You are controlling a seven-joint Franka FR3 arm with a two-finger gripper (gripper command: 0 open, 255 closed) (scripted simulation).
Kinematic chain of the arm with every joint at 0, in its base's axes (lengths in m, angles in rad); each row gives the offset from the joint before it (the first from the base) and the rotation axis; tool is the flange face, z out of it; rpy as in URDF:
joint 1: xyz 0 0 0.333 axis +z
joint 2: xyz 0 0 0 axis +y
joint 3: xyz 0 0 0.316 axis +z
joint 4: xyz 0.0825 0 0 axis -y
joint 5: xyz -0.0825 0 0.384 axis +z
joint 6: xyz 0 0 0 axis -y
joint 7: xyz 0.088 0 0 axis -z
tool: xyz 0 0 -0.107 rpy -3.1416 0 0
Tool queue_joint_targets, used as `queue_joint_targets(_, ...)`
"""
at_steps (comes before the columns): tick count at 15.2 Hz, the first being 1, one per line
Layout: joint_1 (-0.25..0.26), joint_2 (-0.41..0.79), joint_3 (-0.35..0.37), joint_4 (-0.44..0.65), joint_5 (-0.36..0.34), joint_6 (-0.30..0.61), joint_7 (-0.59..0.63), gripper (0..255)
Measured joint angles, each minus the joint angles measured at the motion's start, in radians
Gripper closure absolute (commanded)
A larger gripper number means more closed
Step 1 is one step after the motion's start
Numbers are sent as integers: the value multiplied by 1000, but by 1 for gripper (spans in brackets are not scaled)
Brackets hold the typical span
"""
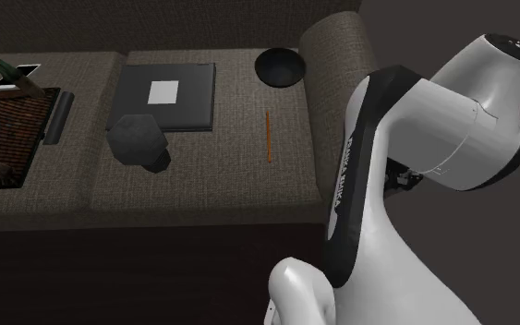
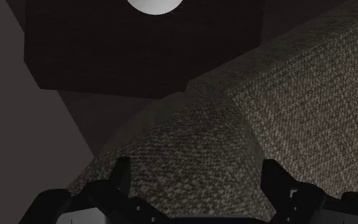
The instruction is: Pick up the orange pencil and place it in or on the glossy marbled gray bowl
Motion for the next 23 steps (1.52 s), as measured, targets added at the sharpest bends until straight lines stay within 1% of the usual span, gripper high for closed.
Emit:
queue_joint_targets(2, 7, 2, 13, 0, 3, 7, 4, 0)
queue_joint_targets(5, 41, 33, 82, 13, 16, 43, 30, 0)
queue_joint_targets(8, 82, 71, 154, 38, -25, 42, 64, 0)
queue_joint_targets(9, 97, 83, 172, 46, -11, 64, 69, 0)
queue_joint_targets(10, 115, 99, 206, 38, 12, 113, 88, 0)
queue_joint_targets(14, 155, 173, 317, 72, 22, 200, 137, 0)
queue_joint_targets(19, 185, 266, 454, 121, -14, 269, 198, 0)
queue_joint_targets(23, 185, 382, 576, 191, -78, 321, 267, 0)
